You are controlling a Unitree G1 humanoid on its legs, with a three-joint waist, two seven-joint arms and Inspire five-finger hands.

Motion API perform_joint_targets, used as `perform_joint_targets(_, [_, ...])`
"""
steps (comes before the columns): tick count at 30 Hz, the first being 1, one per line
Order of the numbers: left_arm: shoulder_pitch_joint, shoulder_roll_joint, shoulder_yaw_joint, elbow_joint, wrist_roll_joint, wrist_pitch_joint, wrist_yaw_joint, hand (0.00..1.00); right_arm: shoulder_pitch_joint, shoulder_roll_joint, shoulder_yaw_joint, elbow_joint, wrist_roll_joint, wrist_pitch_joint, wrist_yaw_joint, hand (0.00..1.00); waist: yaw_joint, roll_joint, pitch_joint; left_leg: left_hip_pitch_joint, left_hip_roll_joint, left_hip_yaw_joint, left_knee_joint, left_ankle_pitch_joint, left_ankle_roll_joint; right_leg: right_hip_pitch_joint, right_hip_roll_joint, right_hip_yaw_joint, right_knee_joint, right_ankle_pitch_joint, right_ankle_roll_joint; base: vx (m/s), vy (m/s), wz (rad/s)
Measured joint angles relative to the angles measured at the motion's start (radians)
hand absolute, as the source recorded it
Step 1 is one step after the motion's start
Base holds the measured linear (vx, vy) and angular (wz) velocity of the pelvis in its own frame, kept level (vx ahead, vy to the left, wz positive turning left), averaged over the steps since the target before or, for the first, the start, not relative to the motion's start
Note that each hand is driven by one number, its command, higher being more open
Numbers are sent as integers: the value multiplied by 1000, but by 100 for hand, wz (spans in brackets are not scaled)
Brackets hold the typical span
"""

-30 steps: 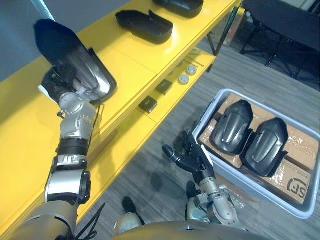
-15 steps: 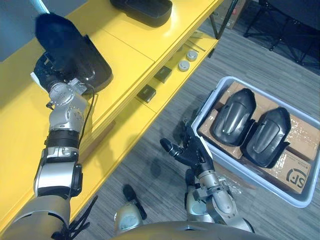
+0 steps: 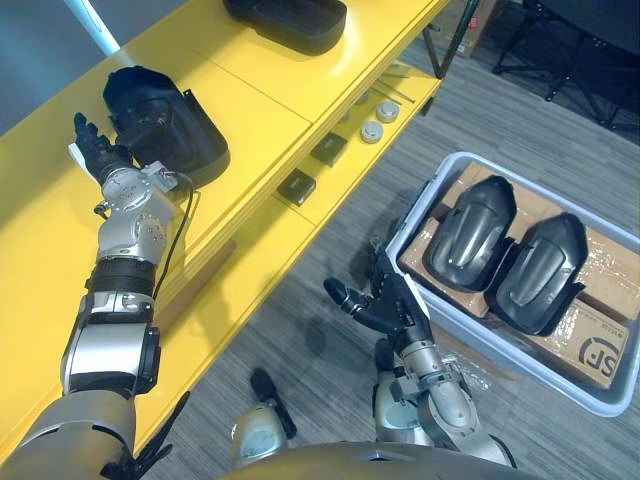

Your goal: Walk over and take three plastic housings, then place them on the shelf

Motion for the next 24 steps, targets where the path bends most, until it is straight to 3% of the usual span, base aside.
perform_joint_targets(4, [0, -3, 40, 27, 3, -38, 46, 100, 12, 0, 9, 0, 0, -1, -2, 100, -5, 0, 0, 20, -1, 6, -7, -1, -1, 13, 0, 3, -2, 0, 1, -26, 4, -4])
perform_joint_targets(11, [0, -14, 80, -15, 7, -75, 33, 100, 37, 3, 9, 0, -1, -1, 2, 100, -6, 1, -3, 46, -4, 5, -19, 1, -1, 50, 0, -4, -28, 5, 6, 10, 0, 0])
perform_joint_targets(14, [0, -14, 83, -108, 20, -85, 31, 100, 38, 14, 7, 0, -1, -1, 10, 100, -5, 2, -13, 57, -4, 0, -28, 3, -3, 66, 3, -13, -36, 6, 6, 23, -5, 6])
perform_joint_targets(20, [0, -13, 61, -303, 93, -236, -49, 100, 1, 15, 19, 0, -9, -17, 89, 100, -1, 15, -73, 99, -11, -2, -66, 11, -5, 98, 2, -38, -37, 6, 6, 3, 2, 2])
perform_joint_targets(24, [31, -8, -4, -512, 218, -258, -127, 100, -112, 14, 25, -34, 116, -25, 139, 100, 35, 36, -124, 120, -16, -25, -83, 18, -4, 138, -1, -81, -51, 2, 1, -20, -2, 14])
